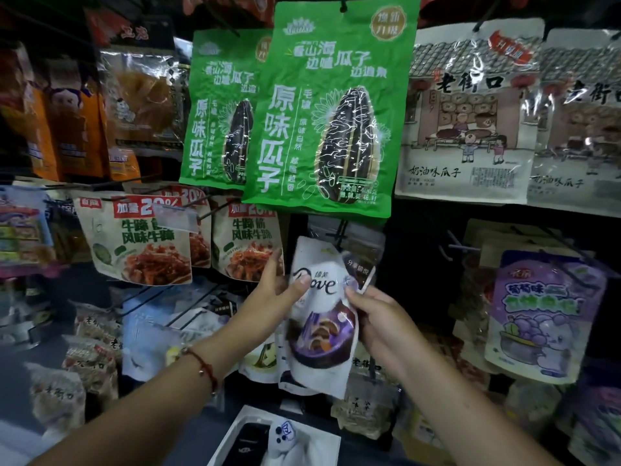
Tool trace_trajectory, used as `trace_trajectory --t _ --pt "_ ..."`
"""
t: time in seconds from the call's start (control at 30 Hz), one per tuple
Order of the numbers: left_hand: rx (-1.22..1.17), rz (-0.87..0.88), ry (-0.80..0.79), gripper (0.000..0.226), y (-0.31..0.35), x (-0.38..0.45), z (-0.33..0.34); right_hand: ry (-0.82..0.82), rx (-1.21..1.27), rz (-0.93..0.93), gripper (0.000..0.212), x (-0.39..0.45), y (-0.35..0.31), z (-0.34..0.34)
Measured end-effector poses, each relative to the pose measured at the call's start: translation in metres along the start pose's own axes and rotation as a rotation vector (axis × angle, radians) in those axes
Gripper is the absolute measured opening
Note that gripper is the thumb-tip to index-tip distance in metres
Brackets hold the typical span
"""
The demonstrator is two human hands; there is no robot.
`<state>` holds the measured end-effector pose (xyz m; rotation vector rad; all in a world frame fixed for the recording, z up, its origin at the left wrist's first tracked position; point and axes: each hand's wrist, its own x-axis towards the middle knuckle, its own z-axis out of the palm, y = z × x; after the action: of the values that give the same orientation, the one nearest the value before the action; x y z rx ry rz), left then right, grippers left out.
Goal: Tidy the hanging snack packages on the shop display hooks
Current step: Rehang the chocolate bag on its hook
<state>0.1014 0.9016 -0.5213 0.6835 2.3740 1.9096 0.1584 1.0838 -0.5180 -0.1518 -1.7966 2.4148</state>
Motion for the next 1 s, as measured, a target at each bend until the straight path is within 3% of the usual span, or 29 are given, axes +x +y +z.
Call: trace_trajectory --t 0.13,0.3,0.5,0.7,1.0 --pt "-0.234 -0.124 -0.078 0.058 0.001 -0.024 -0.010 -0.075 0.016 0.024 0.023 -0.022 0.016 0.005" --pt "-0.264 -0.239 -0.042 0.023 -0.028 -0.071 -0.025 -0.084 -0.214 -0.001 0.015 -0.035 0.047 0.010" --pt "-0.240 -0.391 0.030 0.032 -0.084 -0.112 -0.044 -0.140 -0.398 0.063 0.010 -0.033 0.112 0.037" --pt "-0.213 -0.473 0.178 0.009 -0.113 -0.130 -0.075 -0.111 -0.383 0.130 0.008 -0.022 0.168 0.078" --pt "-0.224 -0.546 0.279 0.016 -0.154 -0.140 -0.111 -0.147 -0.323 0.182 0.011 -0.010 0.217 0.120"
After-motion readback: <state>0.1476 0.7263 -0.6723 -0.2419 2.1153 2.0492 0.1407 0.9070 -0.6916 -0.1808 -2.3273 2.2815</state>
